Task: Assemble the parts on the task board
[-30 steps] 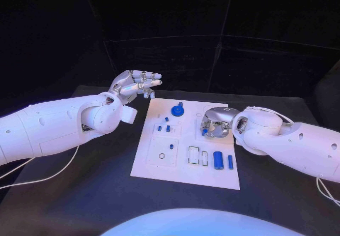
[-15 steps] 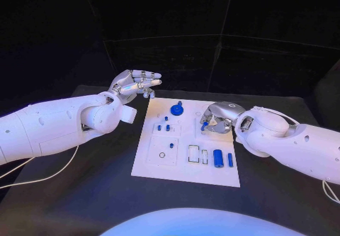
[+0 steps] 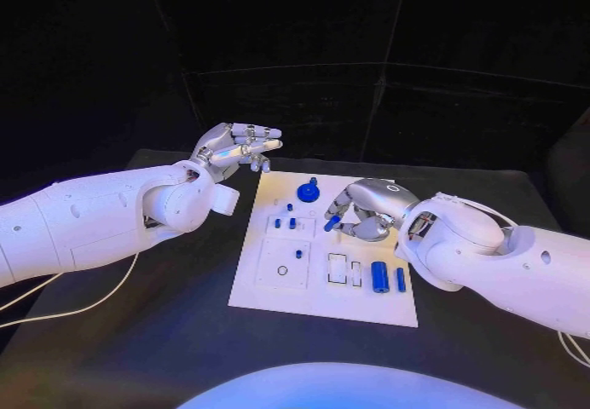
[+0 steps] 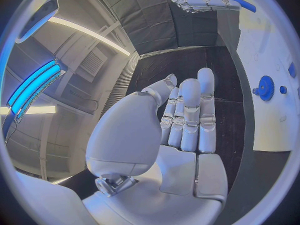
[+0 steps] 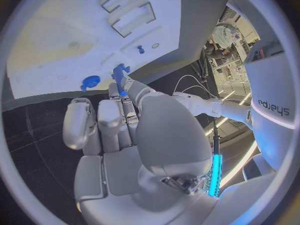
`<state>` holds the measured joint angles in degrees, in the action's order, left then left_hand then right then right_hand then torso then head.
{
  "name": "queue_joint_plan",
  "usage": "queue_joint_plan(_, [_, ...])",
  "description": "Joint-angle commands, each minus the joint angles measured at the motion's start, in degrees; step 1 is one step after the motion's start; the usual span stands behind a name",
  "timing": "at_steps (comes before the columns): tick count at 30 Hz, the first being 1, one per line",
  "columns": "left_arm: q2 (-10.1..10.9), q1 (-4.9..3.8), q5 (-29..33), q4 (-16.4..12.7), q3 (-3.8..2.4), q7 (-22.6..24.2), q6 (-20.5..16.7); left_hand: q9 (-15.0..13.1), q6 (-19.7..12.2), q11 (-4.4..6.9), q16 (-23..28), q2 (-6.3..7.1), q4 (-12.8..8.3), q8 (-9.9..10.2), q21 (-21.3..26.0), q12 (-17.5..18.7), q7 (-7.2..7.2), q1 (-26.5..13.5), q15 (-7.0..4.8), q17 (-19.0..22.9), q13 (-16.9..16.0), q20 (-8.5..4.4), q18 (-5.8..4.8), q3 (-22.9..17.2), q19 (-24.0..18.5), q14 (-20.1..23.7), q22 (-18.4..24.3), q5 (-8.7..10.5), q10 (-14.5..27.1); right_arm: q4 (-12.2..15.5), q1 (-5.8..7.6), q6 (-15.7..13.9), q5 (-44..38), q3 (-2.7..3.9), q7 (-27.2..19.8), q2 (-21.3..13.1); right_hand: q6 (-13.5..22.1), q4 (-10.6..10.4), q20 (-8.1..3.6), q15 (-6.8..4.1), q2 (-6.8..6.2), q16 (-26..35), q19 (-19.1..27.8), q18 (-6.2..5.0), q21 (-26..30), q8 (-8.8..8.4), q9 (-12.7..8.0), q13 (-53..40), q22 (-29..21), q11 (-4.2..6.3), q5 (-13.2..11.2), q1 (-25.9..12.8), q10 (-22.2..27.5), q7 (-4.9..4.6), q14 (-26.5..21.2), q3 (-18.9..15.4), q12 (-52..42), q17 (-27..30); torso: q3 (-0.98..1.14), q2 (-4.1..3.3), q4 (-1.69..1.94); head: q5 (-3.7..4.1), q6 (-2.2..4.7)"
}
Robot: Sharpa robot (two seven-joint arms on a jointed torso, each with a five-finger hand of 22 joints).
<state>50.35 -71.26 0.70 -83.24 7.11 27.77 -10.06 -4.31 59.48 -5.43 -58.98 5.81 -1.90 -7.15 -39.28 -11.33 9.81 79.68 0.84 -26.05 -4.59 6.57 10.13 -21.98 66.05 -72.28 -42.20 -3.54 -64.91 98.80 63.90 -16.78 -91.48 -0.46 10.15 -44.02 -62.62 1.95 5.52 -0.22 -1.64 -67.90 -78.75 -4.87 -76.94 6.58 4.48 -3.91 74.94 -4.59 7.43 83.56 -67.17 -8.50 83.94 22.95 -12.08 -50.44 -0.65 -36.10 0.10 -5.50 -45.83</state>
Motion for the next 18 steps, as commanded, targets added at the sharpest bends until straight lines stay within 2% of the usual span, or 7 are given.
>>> queue_joint_plan(1, [-0.21, -0.07, 0.17, 0.0, -0.05, 0.26, 0.6, 0.06, 0.14, -0.19, 0.24, -0.4, -0.01, -0.22, 0.24, -0.2, -0.03, -0.24, -0.13, 0.07, -0.06, -0.04, 0.36, 0.43, -0.32, 0.37, 0.09, -0.02, 0.2, 0.03, 0.11, -1.33, 1.23, 0.04, -2.1, 2.2, -0.31, 0.06, 0.04, -0.36, -0.74, -0.21, -0.31, 0.73, -0.38, -0.18, -0.08, -0.02, 0.43, 0.37, 0.2, 0.08, -0.71, -0.07, 0.52, 0.42, 0.47, 0.01, -0.06, -0.06, 0.12, -0.25, -0.25])
queue_joint_plan(5, [-0.4, -0.08, 0.17, 0.01, -0.05, 0.27, 0.61, 0.06, 0.14, -0.19, 0.24, -0.4, -0.01, -0.22, 0.24, -0.2, -0.03, -0.24, -0.13, 0.07, -0.06, -0.04, 0.36, 0.43, -0.32, 0.37, 0.09, -0.02, 0.2, -1.28, 0.07, -0.42, 0.48, -0.04, -2.99, 5.34, -0.26, 0.11, 0.05, -0.33, -0.8, -0.24, -0.27, 0.72, -0.37, -0.25, -0.11, 0.0, 0.42, 0.33, 0.23, 0.02, -0.66, -0.11, 0.51, 0.54, 0.57, 0.02, -0.06, -0.11, 0.13, -0.57, -0.34])
queue_joint_plan(8, [-0.65, -0.08, 0.17, 0.08, -0.05, 0.27, 0.63, 0.07, 0.14, -0.19, 0.24, -0.47, -0.01, -0.24, 0.28, -0.28, -0.02, -0.24, -0.13, 0.12, -0.06, -0.04, 0.36, 0.45, -0.32, 0.41, 0.12, -0.02, 0.23, -2.57, -0.04, 0.58, -0.38, -1.35, -3.67, 7.79, -0.19, 0.17, 0.07, -0.31, -0.85, -0.24, -0.23, 0.72, -0.36, -0.33, -0.14, 0.01, 0.4, 0.29, 0.26, -0.04, -0.61, -0.15, 0.49, 0.69, 0.7, 0.08, 0.02, -0.12, 0.07, -0.96, -0.43])
queue_joint_plan(12, [-0.97, -0.08, 0.17, 0.13, -0.04, 0.26, 0.7, 0.07, 0.14, -0.19, 0.24, -0.47, -0.01, -0.24, 0.28, -0.28, -0.02, -0.24, -0.13, 0.12, -0.06, -0.04, 0.36, 0.45, -0.32, 0.41, 0.12, -0.02, 0.23, -4.88, -0.73, 2.49, -1.51, -2.7, -4.35, 10.95, -0.07, 0.24, 0.1, -0.26, -0.93, -0.23, -0.16, 0.7, -0.33, -0.44, -0.18, 0.03, 0.36, 0.21, 0.26, -0.17, -0.51, -0.22, 0.45, 0.87, 0.88, 0.19, -0.06, -0.11, 0.06, -1.29, -0.66])
queue_joint_plan(18, [-1.22, -0.08, 0.17, 0.18, -0.04, 0.23, 0.76, 0.07, 0.14, -0.19, 0.24, -0.47, -0.01, -0.24, 0.28, -0.28, -0.02, -0.24, -0.13, 0.12, -0.06, -0.04, 0.36, 0.45, -0.32, 0.41, 0.12, -0.02, 0.23, -7.06, -2.02, 4.72, -2.54, -3.42, -4.71, 13.26, 0.02, 0.29, 0.13, -0.21, -0.98, -0.26, -0.13, 0.69, -0.33, -0.54, -0.22, 0.05, 0.36, 0.16, 0.27, -0.29, -0.42, -0.27, 0.43, 1.04, 1.04, 0.22, 0.0, -0.13, 0.02, -1.93, -0.99])
